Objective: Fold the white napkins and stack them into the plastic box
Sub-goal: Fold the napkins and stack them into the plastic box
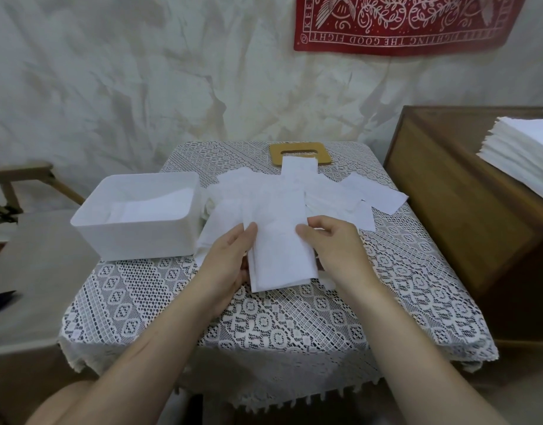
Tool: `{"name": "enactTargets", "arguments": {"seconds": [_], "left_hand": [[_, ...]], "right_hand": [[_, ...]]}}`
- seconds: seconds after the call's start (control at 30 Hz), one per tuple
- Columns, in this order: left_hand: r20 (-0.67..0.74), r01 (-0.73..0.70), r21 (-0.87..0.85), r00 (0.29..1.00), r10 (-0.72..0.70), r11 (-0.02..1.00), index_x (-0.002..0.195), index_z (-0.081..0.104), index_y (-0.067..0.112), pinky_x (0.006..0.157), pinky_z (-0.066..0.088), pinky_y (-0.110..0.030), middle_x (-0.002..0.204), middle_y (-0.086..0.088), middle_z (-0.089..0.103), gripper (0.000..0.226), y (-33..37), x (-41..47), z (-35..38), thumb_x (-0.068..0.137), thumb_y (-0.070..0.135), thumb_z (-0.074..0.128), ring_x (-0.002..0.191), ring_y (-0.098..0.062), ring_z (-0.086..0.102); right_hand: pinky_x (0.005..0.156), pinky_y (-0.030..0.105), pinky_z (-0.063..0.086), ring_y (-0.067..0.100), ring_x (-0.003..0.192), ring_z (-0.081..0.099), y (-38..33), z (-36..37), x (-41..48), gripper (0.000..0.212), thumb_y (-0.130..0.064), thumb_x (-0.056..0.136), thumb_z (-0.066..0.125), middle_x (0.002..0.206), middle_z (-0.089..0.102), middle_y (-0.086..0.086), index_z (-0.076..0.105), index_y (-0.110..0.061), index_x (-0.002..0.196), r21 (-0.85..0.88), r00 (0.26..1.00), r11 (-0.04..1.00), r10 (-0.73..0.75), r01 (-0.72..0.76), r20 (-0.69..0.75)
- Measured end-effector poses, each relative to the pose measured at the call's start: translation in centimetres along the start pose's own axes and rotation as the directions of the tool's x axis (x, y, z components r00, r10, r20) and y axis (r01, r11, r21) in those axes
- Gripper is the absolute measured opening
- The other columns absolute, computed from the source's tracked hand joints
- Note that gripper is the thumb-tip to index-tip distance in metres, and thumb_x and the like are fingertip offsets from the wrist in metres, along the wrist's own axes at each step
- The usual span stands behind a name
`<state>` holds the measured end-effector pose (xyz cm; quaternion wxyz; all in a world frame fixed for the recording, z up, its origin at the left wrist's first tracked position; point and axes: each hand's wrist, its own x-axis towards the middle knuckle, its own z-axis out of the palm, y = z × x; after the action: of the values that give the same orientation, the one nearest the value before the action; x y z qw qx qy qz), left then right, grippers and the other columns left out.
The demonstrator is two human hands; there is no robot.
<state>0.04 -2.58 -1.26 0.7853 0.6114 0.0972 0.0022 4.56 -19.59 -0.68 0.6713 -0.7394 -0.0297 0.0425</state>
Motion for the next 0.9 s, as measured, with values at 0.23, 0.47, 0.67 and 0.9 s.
{"name": "enactTargets", "arguments": {"seconds": [0.23, 0.47, 0.67, 0.9], "left_hand": [[0.023, 0.002, -0.009, 1.0, -0.002, 1.0, 0.121, 0.068, 0.018, 0.074, 0.06, -0.029, 0.113, 0.001, 0.079, 0.027, 0.1, -0.1, -0.2, 0.107, 0.032, 0.051, 0.1, -0.016, 0.076], [0.043, -0.009, 0.002, 0.999, 0.008, 1.0, 0.122, 0.069, 0.016, 0.083, 0.058, -0.031, 0.115, 0.0, 0.078, 0.022, 0.0, 0.0, -0.2, 0.106, 0.019, 0.054, 0.103, -0.014, 0.075], [0.055, -0.01, 0.048, 0.998, 0.007, 0.999, 0.126, 0.067, 0.015, 0.075, 0.061, -0.028, 0.114, -0.003, 0.079, 0.025, -0.2, 0.1, -0.3, 0.103, 0.015, 0.057, 0.098, -0.015, 0.076], [0.061, -0.012, 0.057, 0.998, 0.008, 0.998, 0.126, 0.067, 0.017, 0.08, 0.061, -0.036, 0.113, -0.004, 0.079, 0.027, -0.3, 0.2, -0.4, 0.1, 0.012, 0.062, 0.098, -0.02, 0.076]], "right_hand": [[0.086, 0.046, 0.058, 0.024, 0.09, 0.075, 0.4, 0.5, -0.2, 0.005, -0.021, 0.095, 0.069, 0.091, 0.078, 0.002, 0.074, -0.02, 0.094, -0.037, 0.999, 0.999, -0.032, 0.032, 0.017], [0.088, 0.057, 0.057, 0.026, 0.092, 0.073, 0.5, 1.0, -0.4, 0.022, -0.042, 0.084, 0.068, 0.089, 0.078, -0.003, 0.073, -0.024, 0.096, -0.11, 0.997, 0.991, -0.074, 0.075, 0.01], [0.084, 0.054, 0.057, 0.02, 0.087, 0.073, 0.6, 1.1, -0.3, 0.029, -0.049, 0.08, 0.066, 0.085, 0.076, -0.007, 0.073, -0.027, 0.097, -0.168, 0.997, 0.983, -0.082, 0.078, -0.012], [0.079, 0.055, 0.058, 0.025, 0.081, 0.071, 0.8, 1.0, -0.3, 0.019, -0.045, 0.082, 0.067, 0.077, 0.073, -0.003, 0.07, -0.028, 0.09, -0.215, 0.995, 0.973, -0.096, 0.088, -0.024]]}}
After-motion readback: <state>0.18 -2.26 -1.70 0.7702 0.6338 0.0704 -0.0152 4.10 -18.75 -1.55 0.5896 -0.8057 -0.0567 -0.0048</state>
